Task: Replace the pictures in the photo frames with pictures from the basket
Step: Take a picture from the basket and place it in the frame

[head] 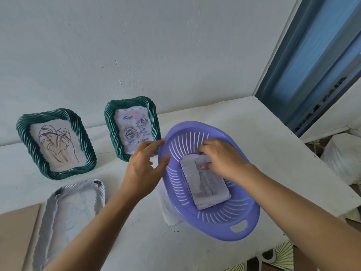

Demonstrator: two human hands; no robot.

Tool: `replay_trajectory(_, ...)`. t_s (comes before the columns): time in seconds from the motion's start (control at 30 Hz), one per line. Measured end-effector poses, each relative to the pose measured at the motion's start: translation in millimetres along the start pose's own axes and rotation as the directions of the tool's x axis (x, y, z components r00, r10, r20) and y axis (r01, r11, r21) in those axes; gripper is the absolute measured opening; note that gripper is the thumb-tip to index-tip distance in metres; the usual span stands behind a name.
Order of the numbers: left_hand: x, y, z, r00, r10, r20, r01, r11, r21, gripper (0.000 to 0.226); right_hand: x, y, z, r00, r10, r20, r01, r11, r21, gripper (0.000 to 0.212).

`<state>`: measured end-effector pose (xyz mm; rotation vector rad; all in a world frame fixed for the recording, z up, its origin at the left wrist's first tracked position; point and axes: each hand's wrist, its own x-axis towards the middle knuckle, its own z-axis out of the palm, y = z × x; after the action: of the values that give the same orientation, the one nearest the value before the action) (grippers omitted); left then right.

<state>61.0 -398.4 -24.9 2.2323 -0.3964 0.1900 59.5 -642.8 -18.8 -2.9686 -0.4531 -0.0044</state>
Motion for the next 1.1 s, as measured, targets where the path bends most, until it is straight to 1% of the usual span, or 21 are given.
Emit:
replay_trajectory(0.07, -9.4, -2.6, -2.0, 0.995, -0.058, 0.078, 0.058, 0.998, 0.001, 0.055, 0.3, 1.2, 3.2, 1.000, -0.010, -0.023, 0.011, 1.000, 0.012, 0.033)
replay_trajectory(0.13, -15.0, -3.6, -2.9, 0.984, -0.115, 0.138, 0.122, 0.992, -0.040, 0.061, -0.1, 0.8, 4.9, 0.997, -0.036, -0.069, 0.037, 0.999, 0.015, 0.027)
replay_trajectory(0.2, -16.5, -2.8, -2.7, 0.977, -0.146, 0.153, 0.156, 0.986, -0.057, 0.066, -0.2, 0.6, 4.4, 0.990, -0.059, -0.131, 0.065, 0.997, 0.041, 0.019)
replay_trajectory(0.27, -16.4, -0.2, -2.8, 0.974, -0.169, 0.149, 0.181, 0.981, -0.067, 0.068, 0.3, 0.4, 1.4, 0.984, -0.028, -0.175, 0.049, 0.992, 0.116, 0.016)
replay_trajectory(0.33, -16.9, 2.6, -3.3, 0.973, -0.182, 0.141, 0.195, 0.977, -0.083, 0.066, -1.1, -2.7, -4.6, 0.979, 0.054, -0.197, 0.001, 0.963, 0.269, 0.017)
replay_trajectory(0.37, -17.7, 3.2, -4.1, 0.976, -0.175, 0.128, 0.186, 0.979, -0.083, 0.064, -2.5, -5.7, -7.8, 0.972, 0.104, -0.210, -0.022, 0.932, 0.362, 0.017)
replay_trajectory(0.43, -20.6, 4.5, -6.8, 0.989, -0.126, 0.074, 0.129, 0.990, -0.047, 0.059, -7.7, -16.1, -16.6, 0.942, 0.229, -0.244, -0.063, 0.837, 0.543, 0.013)
replay_trajectory(0.5, -24.5, 7.1, -9.0, 0.998, -0.064, 0.007, 0.064, 0.998, -0.002, 0.052, -13.0, -29.7, -24.8, 0.894, 0.353, -0.274, -0.078, 0.727, 0.682, 0.010)
replay_trajectory(0.53, -26.7, 9.3, -10.2, 0.999, -0.039, -0.025, 0.039, 0.999, 0.006, 0.049, -15.0, -36.9, -28.2, 0.876, 0.393, -0.279, -0.071, 0.679, 0.731, 0.010)
replay_trajectory(0.6, -30.9, 15.6, -14.1, 0.997, -0.001, -0.081, 0.000, 1.000, -0.002, 0.044, -16.7, -51.7, -34.1, 0.857, 0.422, -0.295, -0.039, 0.625, 0.780, 0.011)
replay_trajectory(0.67, -34.3, 23.6, -22.1, 0.993, 0.030, -0.112, -0.032, 0.999, -0.022, 0.038, -16.7, -66.6, -40.4, 0.847, 0.419, -0.327, 0.007, 0.606, 0.796, 0.010)
replay_trajectory(0.7, -36.5, 27.7, -27.6, 0.993, 0.043, -0.111, -0.047, 0.998, -0.035, 0.037, -16.1, -74.4, -43.7, 0.842, 0.411, -0.348, 0.037, 0.601, 0.798, 0.010)
replay_trajectory(0.77, -43.0, 35.2, -39.6, 0.997, 0.050, -0.058, -0.055, 0.995, -0.078, 0.046, -14.1, -90.8, -49.7, 0.835, 0.404, -0.374, 0.082, 0.581, 0.810, 0.009)
replay_trajectory(0.83, -51.3, 39.9, -51.1, 0.999, 0.032, 0.010, -0.031, 0.992, -0.125, 0.062, -12.1, -109.2, -54.9, 0.842, 0.403, -0.359, 0.091, 0.549, 0.831, 0.003)
replay_trajectory(0.9, -59.3, 41.2, -60.2, 1.000, 0.003, 0.028, 0.001, 0.985, -0.171, 0.070, -12.1, -129.2, -59.5, 0.870, 0.383, -0.311, 0.103, 0.476, 0.873, 0.011)
replay_trajectory(0.93, -62.6, 41.0, -64.2, 1.000, -0.018, 0.022, 0.022, 0.979, -0.202, 0.069, -12.4, -139.2, -60.8, 0.889, 0.364, -0.278, 0.106, 0.428, 0.898, 0.015)
replay_trajectory(1.0, -68.8, 38.9, -72.1, 0.998, -0.065, 0.011, 0.066, 0.956, -0.284, 0.061, -13.3, -157.9, -60.9, 0.926, 0.329, -0.182, 0.085, 0.288, 0.954, 0.023)
replay_trajectory(1.07, -74.5, 31.3, -80.0, 0.994, -0.106, -0.008, 0.096, 0.930, -0.355, 0.046, -11.0, -172.2, -55.1, 0.955, 0.288, -0.075, 0.038, 0.132, 0.990, 0.030)
replay_trajectory(1.1, -78.2, 25.3, -84.1, 0.991, -0.129, -0.021, 0.111, 0.914, -0.391, 0.039, -9.0, -177.2, -49.8, 0.960, 0.276, -0.048, 0.018, 0.108, 0.994, 0.033)
